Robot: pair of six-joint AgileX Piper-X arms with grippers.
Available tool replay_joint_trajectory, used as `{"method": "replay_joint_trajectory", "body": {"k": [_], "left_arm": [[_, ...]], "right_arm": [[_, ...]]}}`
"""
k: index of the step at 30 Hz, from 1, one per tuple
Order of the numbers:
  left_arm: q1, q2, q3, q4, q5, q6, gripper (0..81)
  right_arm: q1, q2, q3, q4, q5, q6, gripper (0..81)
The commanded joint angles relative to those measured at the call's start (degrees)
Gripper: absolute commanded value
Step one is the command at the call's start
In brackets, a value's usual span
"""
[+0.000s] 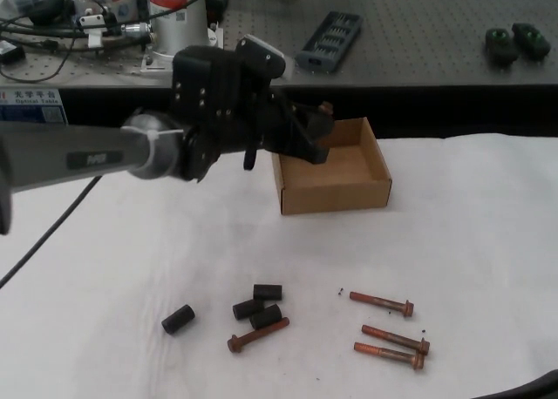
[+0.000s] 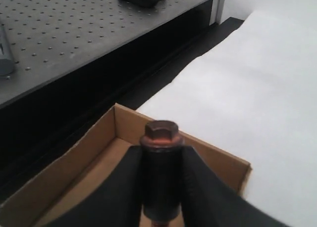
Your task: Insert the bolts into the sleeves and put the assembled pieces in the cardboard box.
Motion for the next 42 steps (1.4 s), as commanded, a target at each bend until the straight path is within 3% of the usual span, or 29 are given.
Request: {"method": "replay_joint_trajectory", "body": {"k": [1, 9, 11, 15, 17, 25, 29, 35, 42], "left_arm": [[0.92, 4.05, -8.33, 5.12, -0.19, 2.01, 2.0], [1.25, 6.04, -12.82, 11.35, -3.84, 8.99, 4.8], [1.25, 6.04, -12.82, 11.43, -4.27, 8.88, 13.3], [1.14, 6.04, -12.82, 11.43, -7.54, 6.0, 40.2], [1.14, 6.04, -12.82, 11.43, -7.02, 3.49, 45.6], [0.9, 4.68, -12.82, 14.0, -0.86, -2.36, 40.9], [0.9, 2.09, -12.82, 21.28, 4.66, 1.73, 36.7], [0.9, -2.72, -12.82, 38.96, -0.46, 18.88, 36.7], [1.45, -5.64, -12.71, 56.11, -3.22, 23.46, 34.5]], "right_arm": [[0.18, -0.5, -0.09, 0.11, 0.46, 0.54, 12.4], [0.18, -0.5, -0.09, 0.12, 1.37, 0.86, 12.4], [0.18, -0.5, -0.09, 0.12, 1.74, 0.86, 12.4], [0.18, -0.5, -0.09, 0.12, 1.76, 0.86, 12.4], [0.18, -0.5, -0.09, 0.12, 1.76, 0.86, 12.4], [0.18, -0.5, -0.09, 0.12, 1.76, 0.86, 12.4], [0.08, -0.5, -0.09, 0.12, 1.75, 0.13, 12.4], [-0.08, -0.5, -0.09, -0.37, 9.13, -1.83, 12.4], [0.05, 3.43, -0.09, -0.65, 10.53, -2.23, 12.4]]}}
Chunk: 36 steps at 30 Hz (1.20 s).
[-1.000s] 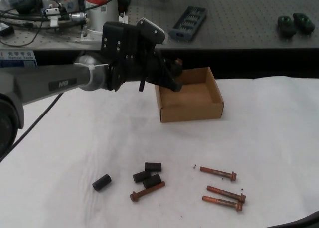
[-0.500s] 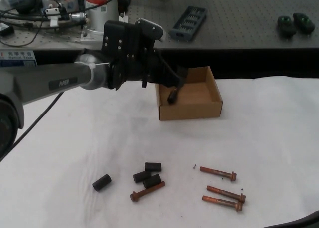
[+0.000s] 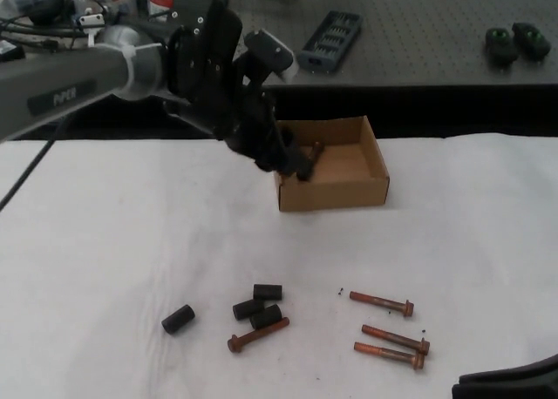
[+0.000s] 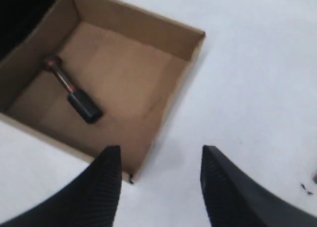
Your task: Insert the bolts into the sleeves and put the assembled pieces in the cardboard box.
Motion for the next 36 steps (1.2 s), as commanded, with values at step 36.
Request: {"method": "replay_joint_trajectory", "body": {"k": [36], "left_arm": [[5.63, -15.04, 23.47, 13.55, -19.03, -0.15, 27.1]], "right_arm": [[0.07, 27.31, -15.6, -3.73, -0.98, -12.24, 12.4]]}}
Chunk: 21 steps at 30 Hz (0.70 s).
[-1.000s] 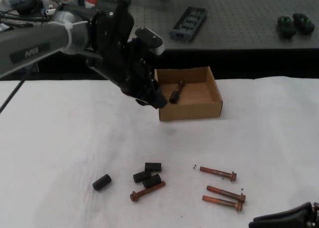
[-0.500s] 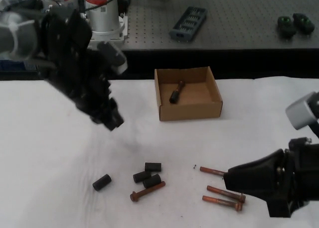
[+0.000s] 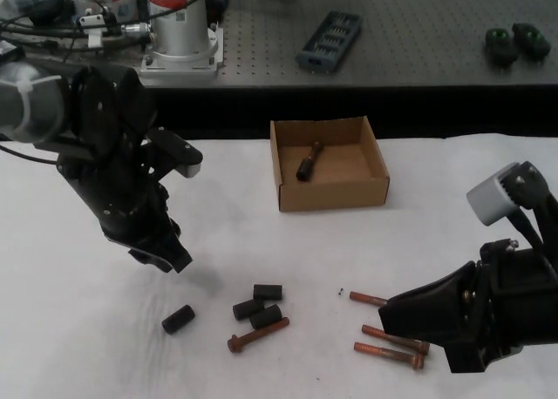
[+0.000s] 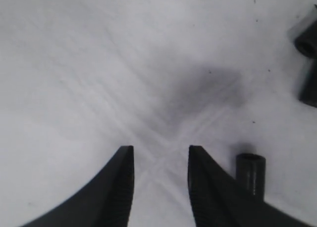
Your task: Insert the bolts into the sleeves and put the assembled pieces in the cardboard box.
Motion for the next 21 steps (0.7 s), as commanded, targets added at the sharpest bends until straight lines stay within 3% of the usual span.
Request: {"method": "replay_joint_trajectory", "body": {"k": [1, 21], "left_arm": [[-0.47, -1.84, -0.16, 1.48, -0.7, -0.62, 27.1], [-6.5, -3.4, 4.16, 6.38, -0.36, -4.26, 27.1]], "right_arm": [[0.07, 0.1, -0.7, 0.42, -0.73, -0.46, 12.4], [0.07, 0.1, -0.7, 0.42, -0.73, -0.46, 12.4]]}}
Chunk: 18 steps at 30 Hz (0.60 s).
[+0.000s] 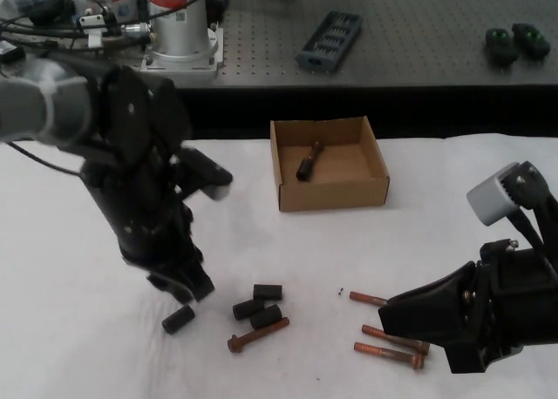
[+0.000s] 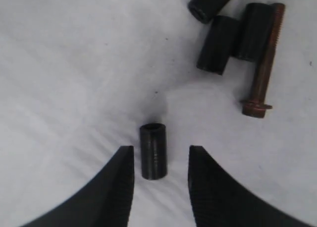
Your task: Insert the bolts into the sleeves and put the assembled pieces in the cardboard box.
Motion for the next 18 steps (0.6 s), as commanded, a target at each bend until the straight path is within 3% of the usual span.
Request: {"method": "replay_joint_trajectory", "body": {"k": [1, 5, 18], "left_arm": [[-0.27, -0.91, 2.18, -0.41, -0.68, -1.74, 27.1], [-0.27, -0.91, 4.31, -0.99, -4.95, -1.43, 27.1], [-0.27, -0.91, 4.86, -5.38, -2.67, -1.47, 27.7]], "right_arm": [[0.07, 0.1, -0.7, 0.53, -0.62, -0.46, 12.4], [0.07, 0.1, -0.7, 1.74, -0.72, -0.46, 12.4], [0.07, 0.1, -0.7, 2.05, -1.88, -0.46, 12.4]]}}
